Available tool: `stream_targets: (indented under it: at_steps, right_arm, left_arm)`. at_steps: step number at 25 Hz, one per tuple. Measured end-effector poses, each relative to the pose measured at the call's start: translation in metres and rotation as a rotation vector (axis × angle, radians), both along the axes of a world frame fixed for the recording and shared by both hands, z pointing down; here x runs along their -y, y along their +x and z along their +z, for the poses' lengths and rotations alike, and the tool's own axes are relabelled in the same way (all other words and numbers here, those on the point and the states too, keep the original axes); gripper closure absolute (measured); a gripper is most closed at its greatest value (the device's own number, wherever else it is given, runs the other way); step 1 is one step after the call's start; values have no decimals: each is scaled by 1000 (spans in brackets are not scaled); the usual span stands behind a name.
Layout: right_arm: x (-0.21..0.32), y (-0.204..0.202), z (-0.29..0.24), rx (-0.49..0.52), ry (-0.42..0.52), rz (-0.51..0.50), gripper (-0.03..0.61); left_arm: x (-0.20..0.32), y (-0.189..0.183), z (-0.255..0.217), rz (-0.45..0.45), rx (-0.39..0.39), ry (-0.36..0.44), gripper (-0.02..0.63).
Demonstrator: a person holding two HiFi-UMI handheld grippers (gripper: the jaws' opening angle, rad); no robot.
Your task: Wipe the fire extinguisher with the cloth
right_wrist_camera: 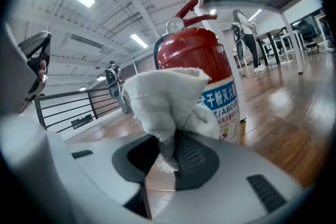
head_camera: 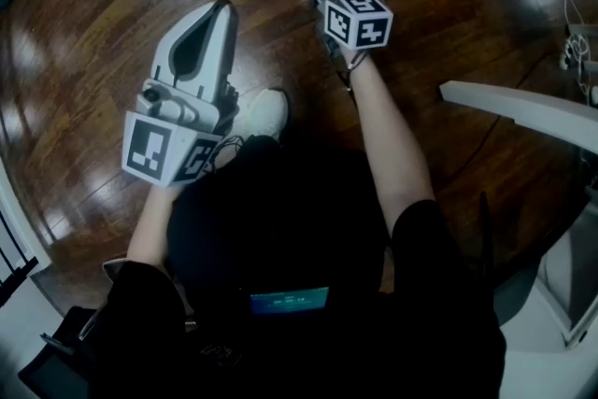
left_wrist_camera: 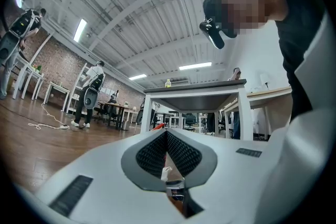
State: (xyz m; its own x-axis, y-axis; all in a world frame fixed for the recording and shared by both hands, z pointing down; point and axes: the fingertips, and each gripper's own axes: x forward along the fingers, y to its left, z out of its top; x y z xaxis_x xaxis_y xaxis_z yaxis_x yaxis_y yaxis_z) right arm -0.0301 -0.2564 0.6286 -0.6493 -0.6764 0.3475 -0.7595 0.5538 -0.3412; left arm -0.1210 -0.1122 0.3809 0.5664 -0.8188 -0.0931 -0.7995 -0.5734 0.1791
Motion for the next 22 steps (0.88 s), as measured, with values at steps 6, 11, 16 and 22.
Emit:
stream_targets:
  at_steps: [6, 11, 16, 22]
  right_arm:
    - [-2, 4, 44, -74, -93, -11, 486]
    - [-5, 35, 82, -96, -200, 69, 486]
    - [-3, 37, 66, -98, -161, 50, 488]
    - [5, 62, 15, 22, -60, 111, 486]
  left_arm:
    - [-1, -1, 0, -6, 2, 3, 615]
    - [-4, 1, -6, 12, -37, 14, 615]
    - [-2, -2, 0, -3, 1, 0, 615]
    - [-3, 7, -3, 25, -21, 9, 615]
